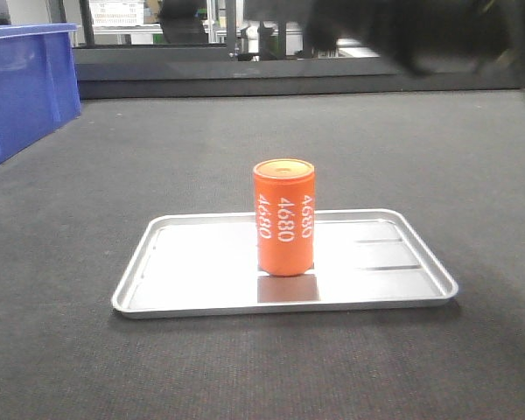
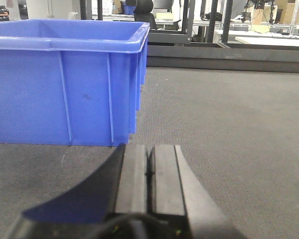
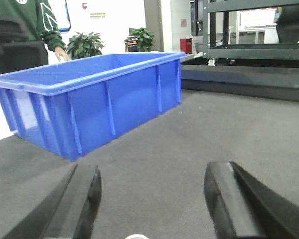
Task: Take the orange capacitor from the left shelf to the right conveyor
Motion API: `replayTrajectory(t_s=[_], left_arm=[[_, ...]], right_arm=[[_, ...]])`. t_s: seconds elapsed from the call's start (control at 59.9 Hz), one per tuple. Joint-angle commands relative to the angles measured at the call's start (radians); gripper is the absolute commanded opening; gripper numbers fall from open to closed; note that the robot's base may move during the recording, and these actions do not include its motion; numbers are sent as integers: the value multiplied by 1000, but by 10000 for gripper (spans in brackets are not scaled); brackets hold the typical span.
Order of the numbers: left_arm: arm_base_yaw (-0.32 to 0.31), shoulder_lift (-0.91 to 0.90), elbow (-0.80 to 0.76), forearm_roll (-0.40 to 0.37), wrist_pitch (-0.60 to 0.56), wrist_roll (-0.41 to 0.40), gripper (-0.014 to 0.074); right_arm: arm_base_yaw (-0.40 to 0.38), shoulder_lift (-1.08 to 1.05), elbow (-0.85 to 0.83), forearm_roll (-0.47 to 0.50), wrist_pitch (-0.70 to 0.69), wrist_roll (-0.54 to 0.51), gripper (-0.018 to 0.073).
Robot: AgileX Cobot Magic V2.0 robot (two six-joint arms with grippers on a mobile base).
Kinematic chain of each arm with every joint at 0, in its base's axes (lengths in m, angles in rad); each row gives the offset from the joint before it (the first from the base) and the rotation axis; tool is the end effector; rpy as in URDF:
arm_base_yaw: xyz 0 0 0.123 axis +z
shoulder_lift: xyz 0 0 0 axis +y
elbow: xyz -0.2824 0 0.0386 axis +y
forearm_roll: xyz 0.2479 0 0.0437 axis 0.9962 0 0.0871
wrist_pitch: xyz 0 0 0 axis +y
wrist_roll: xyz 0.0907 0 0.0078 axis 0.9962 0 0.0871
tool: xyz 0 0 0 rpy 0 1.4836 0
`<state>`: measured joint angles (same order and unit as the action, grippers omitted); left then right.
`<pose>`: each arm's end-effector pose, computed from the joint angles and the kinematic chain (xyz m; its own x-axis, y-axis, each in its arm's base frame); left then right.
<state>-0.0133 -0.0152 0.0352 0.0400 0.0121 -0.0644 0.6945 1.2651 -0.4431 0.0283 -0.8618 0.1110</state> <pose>0.0567 -0.0007 0.2009 0.0547 -0.0251 -0.9982 0.0142 0.9996 -0.0244 0.1879 0.1539 0.2635 0.0159 0.1812 -0.9833 -0.6308 0.7648 0.1307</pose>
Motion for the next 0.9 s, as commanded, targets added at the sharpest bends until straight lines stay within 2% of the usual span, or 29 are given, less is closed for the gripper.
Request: replayTrajectory(t_s=[0.0,0.1,0.267,0.384,0.618,0.685,0.785,0.885], left_arm=[[-2,-7,22,-2,-91,-6,-126],[-2,-7,22,-2,-91,-6,-126],[-2,-7,22,-2,-91,-6,-126],[-2,-7,22,-2,-91,-6,-126],[-2,-7,22,-2,-91,-6,-126],[-2,-7,22,-2,-91,-6,-126],[-2,-7,22,-2,-91,-6,-126],[-2,-7,22,-2,-91,-6,-126]], right_arm=[[-5,-107,-23,-13,18,-2,497],[-5,-227,-23,-13,130,-2,349],[-7,-393,-23,-10,287,-2,33],[-7,-473,-23,-8,354,-2,57],[-7,-511,-23,-7,345,-3,57],[-15,-511,-23,2,345,-34,56],[-66,-511,-23,18,354,-82,56],[-165,-522,-22,38,384,-111,56]])
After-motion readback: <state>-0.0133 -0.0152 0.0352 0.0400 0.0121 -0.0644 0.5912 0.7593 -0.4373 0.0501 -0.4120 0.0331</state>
